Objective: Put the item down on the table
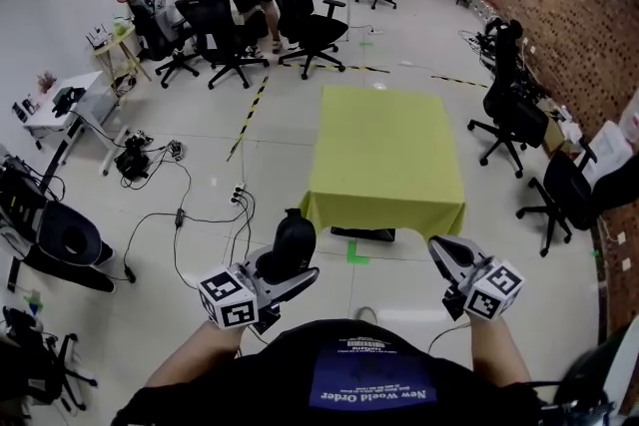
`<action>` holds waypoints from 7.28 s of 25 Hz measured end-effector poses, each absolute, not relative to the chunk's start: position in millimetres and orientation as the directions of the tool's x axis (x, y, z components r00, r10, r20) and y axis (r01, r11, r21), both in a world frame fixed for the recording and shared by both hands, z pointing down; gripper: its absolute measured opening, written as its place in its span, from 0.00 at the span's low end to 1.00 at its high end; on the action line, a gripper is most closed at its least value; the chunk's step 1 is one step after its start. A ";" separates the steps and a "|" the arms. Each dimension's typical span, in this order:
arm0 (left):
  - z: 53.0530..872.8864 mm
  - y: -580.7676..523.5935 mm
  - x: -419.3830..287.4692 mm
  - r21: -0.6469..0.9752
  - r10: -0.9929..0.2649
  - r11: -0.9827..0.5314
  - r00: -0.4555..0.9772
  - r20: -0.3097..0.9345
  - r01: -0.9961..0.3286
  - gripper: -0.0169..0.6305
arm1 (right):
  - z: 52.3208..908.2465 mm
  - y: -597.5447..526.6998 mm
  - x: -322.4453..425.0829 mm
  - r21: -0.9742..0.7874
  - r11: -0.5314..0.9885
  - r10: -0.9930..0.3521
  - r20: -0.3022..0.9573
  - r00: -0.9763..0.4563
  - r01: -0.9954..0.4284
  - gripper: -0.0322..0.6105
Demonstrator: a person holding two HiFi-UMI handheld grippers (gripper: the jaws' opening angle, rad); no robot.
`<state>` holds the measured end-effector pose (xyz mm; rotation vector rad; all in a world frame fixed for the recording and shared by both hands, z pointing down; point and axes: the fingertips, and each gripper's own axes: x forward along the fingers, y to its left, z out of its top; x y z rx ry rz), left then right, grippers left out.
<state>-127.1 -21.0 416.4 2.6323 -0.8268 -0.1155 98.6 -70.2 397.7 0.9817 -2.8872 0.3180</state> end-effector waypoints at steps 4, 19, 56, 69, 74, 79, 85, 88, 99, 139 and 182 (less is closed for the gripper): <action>407.7 -69.6 -94.3 0.364 -0.607 -0.734 0.794 0.027 -0.573 0.47 | 394.2 -129.2 127.1 -0.147 0.811 -0.549 0.144 -0.823 -0.566 0.03; 392.9 -206.6 -8.9 0.370 -0.671 -0.682 0.741 0.028 -0.631 0.47 | 390.0 -275.7 212.8 -0.149 0.850 -0.491 0.124 -0.863 -0.505 0.03; 427.6 -561.7 -59.1 0.389 -0.486 -0.791 0.871 0.070 -0.473 0.47 | 405.3 -582.9 148.3 -0.205 0.753 -0.599 0.180 -0.780 -0.626 0.03; 432.7 -559.9 -6.2 0.384 -0.598 -0.705 0.791 0.128 -0.596 0.47 | 414.1 -631.5 180.2 -0.216 0.841 -0.475 0.148 -0.868 -0.497 0.03; 431.4 -567.3 -6.5 0.365 -0.564 -0.737 0.815 0.134 -0.569 0.47 | 406.4 -631.5 181.5 -0.209 0.823 -0.509 0.140 -0.849 -0.528 0.03; 434.4 -574.7 -20.5 0.330 -0.556 -0.753 0.819 0.144 -0.569 0.47 | 414.1 -623.9 175.6 -0.207 0.809 -0.527 0.158 -0.835 -0.550 0.03; 458.4 -597.0 -16.6 0.286 -0.514 -0.774 0.824 0.238 -0.565 0.47 | 428.1 -629.0 174.0 -0.211 0.807 -0.520 0.190 -0.833 -0.552 0.03; 486.9 -605.8 -8.1 0.258 -0.477 -0.791 0.824 0.305 -0.554 0.47 | 448.0 -630.9 169.4 -0.220 0.807 -0.509 0.208 -0.835 -0.547 0.03; 626.6 -630.0 28.5 0.130 -0.314 -0.881 0.767 0.559 -0.455 0.47 | 549.6 -625.0 150.9 -0.265 0.802 -0.453 0.316 -0.834 -0.536 0.03; 686.5 -645.3 10.3 0.001 -0.209 -0.947 0.619 0.757 -0.321 0.53 | 563.5 -624.3 156.2 -0.331 0.756 -0.488 0.290 -0.823 -0.565 0.03; 389.1 -582.6 -49.5 0.349 -0.648 -0.717 0.762 -0.013 -0.604 0.04 | 395.8 -623.4 174.8 -0.239 0.753 -0.598 0.140 -0.789 -0.613 0.03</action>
